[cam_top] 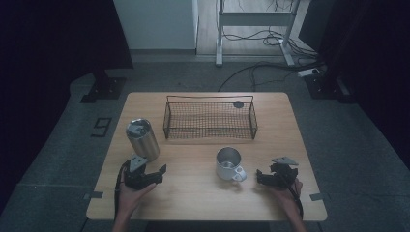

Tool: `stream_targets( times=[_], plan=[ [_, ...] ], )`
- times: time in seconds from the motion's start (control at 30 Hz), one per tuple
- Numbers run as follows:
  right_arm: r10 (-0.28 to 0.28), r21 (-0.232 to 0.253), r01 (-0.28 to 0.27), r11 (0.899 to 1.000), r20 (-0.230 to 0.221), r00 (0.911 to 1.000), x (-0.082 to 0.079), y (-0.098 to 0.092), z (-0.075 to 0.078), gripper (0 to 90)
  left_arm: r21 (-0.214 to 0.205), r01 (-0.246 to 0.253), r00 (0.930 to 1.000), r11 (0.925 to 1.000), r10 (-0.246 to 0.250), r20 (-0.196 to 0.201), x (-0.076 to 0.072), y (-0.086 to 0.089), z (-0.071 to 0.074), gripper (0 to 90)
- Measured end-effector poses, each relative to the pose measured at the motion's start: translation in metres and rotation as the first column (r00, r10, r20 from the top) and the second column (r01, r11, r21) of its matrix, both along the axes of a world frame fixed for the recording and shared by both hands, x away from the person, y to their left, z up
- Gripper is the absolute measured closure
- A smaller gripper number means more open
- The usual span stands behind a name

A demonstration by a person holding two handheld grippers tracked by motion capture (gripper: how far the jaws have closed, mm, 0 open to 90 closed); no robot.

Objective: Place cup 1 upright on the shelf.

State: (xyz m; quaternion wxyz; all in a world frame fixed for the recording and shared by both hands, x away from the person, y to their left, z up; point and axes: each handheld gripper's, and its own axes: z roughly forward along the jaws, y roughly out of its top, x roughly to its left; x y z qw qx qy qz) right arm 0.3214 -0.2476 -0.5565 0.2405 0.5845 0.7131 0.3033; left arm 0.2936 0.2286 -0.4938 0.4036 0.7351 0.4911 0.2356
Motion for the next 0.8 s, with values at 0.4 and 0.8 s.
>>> stream_targets(
  times=[0.4, 0.8],
  plan=[
    [-0.001, 0.000, 0.001, 1.000, 0.000, 1.0000, 0.000, 0.000, 0.000, 0.0, -0.002, -0.043, 0.9990, 0.9991, 0.043, 0.016, -0.002, 0.018, 0.006, 13.2],
    [0.000, 0.000, 0.000, 1.000, 0.000, 1.0000, 0.000, 0.000, 0.000, 0.0, -0.012, -0.088, 0.9958, 0.9961, 0.088, 0.024, -0.002, 0.036, 0.008, 11.7]
  ],
)
